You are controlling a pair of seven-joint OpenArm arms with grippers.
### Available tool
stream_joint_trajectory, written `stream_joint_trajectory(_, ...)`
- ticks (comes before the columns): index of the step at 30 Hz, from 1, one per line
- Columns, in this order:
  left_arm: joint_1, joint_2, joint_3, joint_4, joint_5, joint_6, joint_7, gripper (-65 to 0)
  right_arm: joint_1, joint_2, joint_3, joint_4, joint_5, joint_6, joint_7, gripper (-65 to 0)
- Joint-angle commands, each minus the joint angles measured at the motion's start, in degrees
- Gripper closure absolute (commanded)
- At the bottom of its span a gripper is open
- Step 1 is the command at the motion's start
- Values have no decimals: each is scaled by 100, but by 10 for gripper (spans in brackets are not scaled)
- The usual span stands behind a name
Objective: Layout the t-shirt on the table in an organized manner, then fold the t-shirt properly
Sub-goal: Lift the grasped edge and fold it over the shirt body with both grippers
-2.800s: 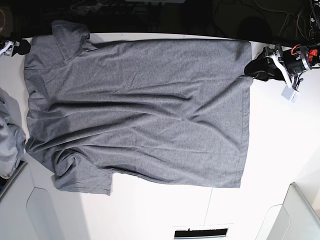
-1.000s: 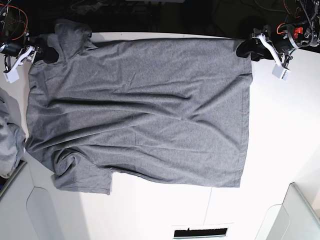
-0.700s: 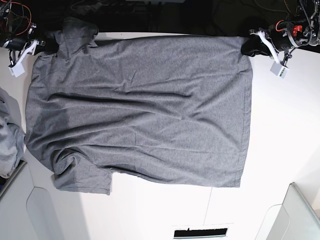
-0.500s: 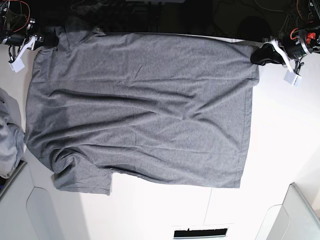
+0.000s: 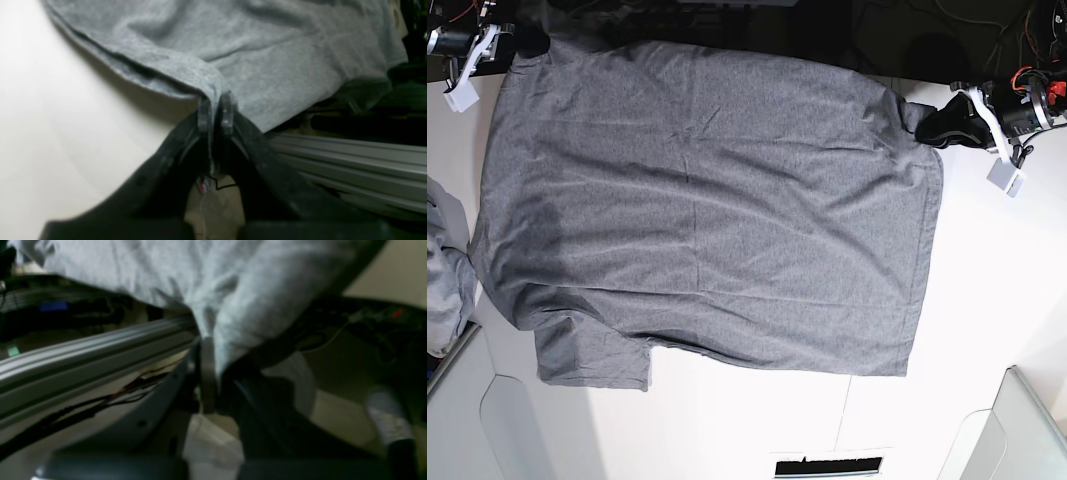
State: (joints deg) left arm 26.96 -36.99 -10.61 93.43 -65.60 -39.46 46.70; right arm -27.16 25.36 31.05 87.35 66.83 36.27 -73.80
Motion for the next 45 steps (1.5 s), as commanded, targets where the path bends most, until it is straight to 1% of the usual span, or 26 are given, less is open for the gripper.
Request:
stream_joint_trajectory(1,-13,-111,-116,122,-129,-54,-76,0,-17,109,118,225,138,52,24,0)
stream_joint_trajectory(7,-15,-111,-446,162,-131,-54,-79,0,98,111,446,916,70,52,94,0)
stream_joint_trajectory(12,-15,-114,-549,162,-146,-54,-52,0,382,111,452,973,15,42,118,0)
stream_joint_trajectory(15,-50,-111,-549,162,-144,-54,-79,0,494,111,452,973,-26,42,293,0)
stream_joint_trajectory(17,-151,-111,-549,157,15,-54,-245,0,649,111,452,970,-103,39,348,0)
stream_joint_trajectory(19,-317,-109,-549,146,365,-54,-452,0,863,111,452,970,-208,37,431,0)
stream_joint_trajectory(22,-588,-109,-549,103,748,-54,-654,0,1172,111,444,964,-483,-7,730,0)
stream_joint_trajectory(26,-1003,-105,-546,-214,807,-54,-671,0,1598,114,391,962,-649,-9,828,0)
stream_joint_trajectory(29,-1414,-94,-503,-691,807,-54,-699,0,1926,114,219,861,-946,-22,1036,0)
stream_joint_trajectory(33,-1912,-94,-232,-1353,979,-54,-798,0,2369,111,-238,378,-1233,-48,1252,0)
stream_joint_trajectory(35,-2103,-94,11,-1626,1215,-54,-966,0,2594,109,-509,101,-1368,-50,1346,0)
stream_joint_trajectory(37,-2256,-94,302,-1886,1451,-54,-1255,0,2791,109,-767,-162,-1539,-70,1451,0)
stream_joint_trajectory(38,-2332,-92,455,-2020,1558,-54,-1429,0,2887,109,-881,-286,-1611,-146,1473,0)
stream_joint_trajectory(39,-2406,-92,599,-2155,1641,-54,-1585,-17,2970,107,-979,-387,-1681,-168,1488,-59)
stream_joint_trajectory(40,-2479,-92,723,-2277,1703,-54,-1683,-58,3040,105,-1054,-459,-1694,-181,1488,-149)
stream_joint_trajectory(41,-2555,-92,826,-2385,1711,-54,-1692,-104,3080,107,-1093,-501,-1694,-184,1482,-225)
stream_joint_trajectory(42,-2621,-94,894,-2457,1705,-54,-1635,-147,3106,105,-1095,-501,-1694,-201,1432,-272)
stream_joint_trajectory(44,-2719,-96,909,-2463,1674,-54,-1261,-212,3128,111,-999,-490,-1698,-205,1298,-284)
stream_joint_trajectory(45,-2763,-101,907,-2428,1602,-54,-1023,-220,3121,111,-876,-481,-1698,-216,1287,-284)
